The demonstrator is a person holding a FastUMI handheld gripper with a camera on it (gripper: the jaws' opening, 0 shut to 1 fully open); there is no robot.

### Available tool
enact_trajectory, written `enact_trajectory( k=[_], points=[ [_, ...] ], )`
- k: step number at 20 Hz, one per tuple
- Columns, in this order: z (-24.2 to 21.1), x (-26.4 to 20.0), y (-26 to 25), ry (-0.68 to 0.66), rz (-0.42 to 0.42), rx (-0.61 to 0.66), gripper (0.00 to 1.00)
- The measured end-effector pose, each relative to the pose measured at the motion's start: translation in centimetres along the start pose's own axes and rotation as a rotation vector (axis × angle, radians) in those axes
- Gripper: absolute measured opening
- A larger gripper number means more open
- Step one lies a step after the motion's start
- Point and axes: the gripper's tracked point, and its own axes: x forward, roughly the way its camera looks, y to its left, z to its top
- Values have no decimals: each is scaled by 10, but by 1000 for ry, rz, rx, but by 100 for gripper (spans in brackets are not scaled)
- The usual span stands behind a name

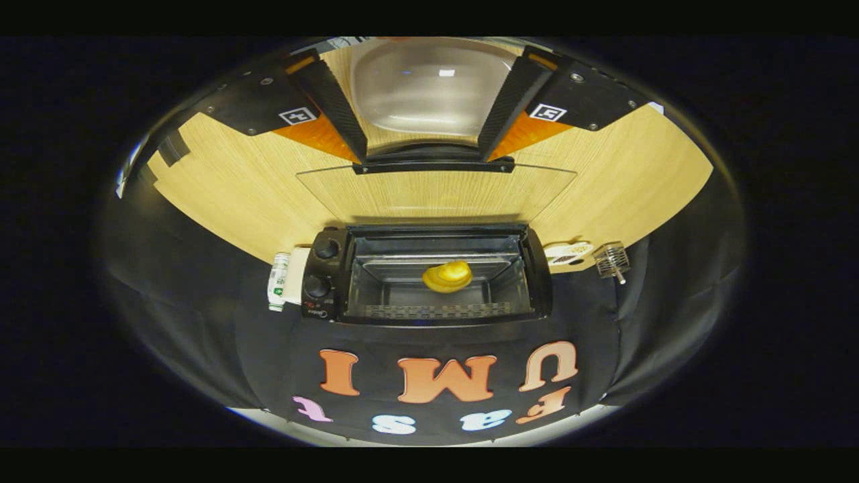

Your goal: Open the toaster oven, put the food inside, and close the toaster oven door.

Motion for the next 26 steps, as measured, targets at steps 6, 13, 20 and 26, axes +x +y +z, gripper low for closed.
enact_trajectory(
  k=[6,13,20,26],
  points=[
    [-7,12,20,46,46,-20,99],
    [-5,13,19,59,47,36,97],
    [23,2,14,-38,4,-8,97],
    [63,-3,13,-133,-27,-40,97]
  ],
)
